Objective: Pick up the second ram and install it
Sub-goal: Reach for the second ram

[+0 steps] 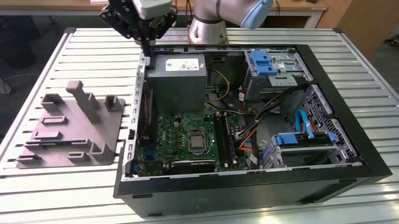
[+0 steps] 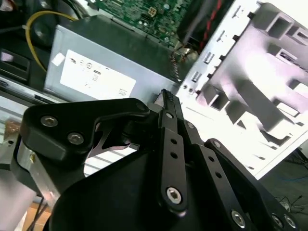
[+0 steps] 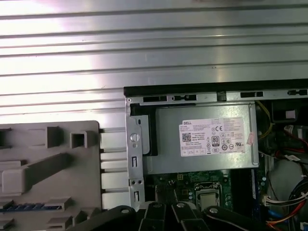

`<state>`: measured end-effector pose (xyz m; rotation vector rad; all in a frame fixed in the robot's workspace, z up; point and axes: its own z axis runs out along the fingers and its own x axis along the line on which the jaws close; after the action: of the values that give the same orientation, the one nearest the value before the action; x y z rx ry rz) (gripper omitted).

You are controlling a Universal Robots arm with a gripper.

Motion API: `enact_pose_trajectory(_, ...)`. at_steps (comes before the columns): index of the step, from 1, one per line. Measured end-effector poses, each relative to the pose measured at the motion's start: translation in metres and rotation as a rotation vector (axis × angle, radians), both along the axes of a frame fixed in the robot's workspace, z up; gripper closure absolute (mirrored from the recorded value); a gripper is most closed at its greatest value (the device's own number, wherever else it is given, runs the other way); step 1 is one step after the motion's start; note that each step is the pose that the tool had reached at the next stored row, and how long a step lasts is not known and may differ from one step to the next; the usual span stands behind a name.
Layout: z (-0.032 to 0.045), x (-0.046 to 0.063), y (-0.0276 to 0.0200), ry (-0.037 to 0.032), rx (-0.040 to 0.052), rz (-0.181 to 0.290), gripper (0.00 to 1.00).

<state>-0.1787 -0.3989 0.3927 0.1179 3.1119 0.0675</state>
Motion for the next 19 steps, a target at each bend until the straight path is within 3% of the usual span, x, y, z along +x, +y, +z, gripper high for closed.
enact_pose_trajectory(19,-0.0042,-0.027,-0.0001,-0.0001,0.0001,0.000,0.90)
